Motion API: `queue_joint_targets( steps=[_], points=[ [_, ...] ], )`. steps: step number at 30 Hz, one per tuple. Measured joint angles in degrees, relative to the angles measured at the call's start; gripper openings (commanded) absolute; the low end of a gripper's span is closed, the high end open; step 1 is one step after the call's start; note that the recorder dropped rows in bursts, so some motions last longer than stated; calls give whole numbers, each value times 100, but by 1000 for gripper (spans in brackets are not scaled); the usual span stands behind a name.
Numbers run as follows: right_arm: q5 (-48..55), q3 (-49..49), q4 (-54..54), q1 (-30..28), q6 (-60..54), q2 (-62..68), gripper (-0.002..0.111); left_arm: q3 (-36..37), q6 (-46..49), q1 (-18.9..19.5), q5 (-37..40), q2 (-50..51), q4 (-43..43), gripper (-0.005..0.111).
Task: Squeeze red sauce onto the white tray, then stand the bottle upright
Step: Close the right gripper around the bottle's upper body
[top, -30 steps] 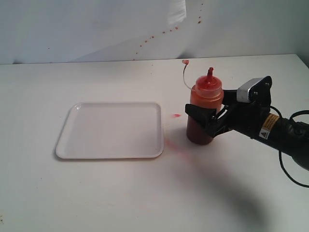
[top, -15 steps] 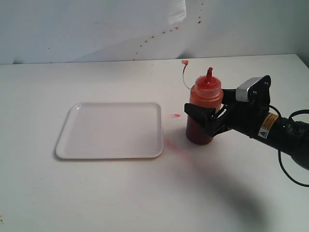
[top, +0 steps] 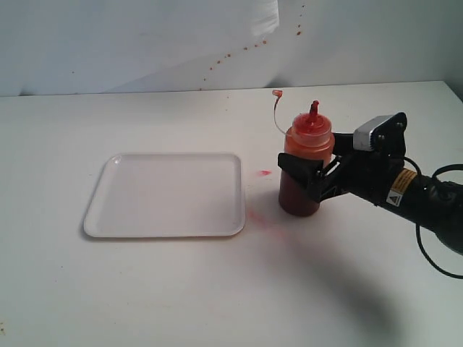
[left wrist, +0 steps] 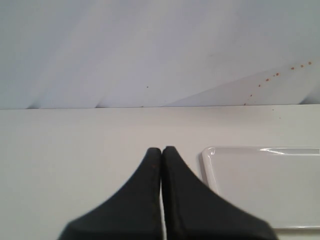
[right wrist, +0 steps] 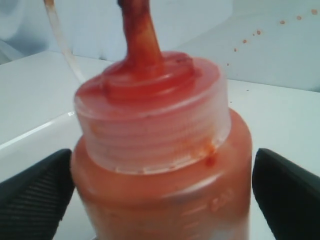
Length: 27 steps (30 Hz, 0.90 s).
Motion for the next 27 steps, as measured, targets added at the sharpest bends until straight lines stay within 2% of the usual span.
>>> queue_joint_targets(
  steps=[27],
  points=[
    [434,-383,16,16,-101,0,87,0,0,0,0,0,0,0]
  ],
)
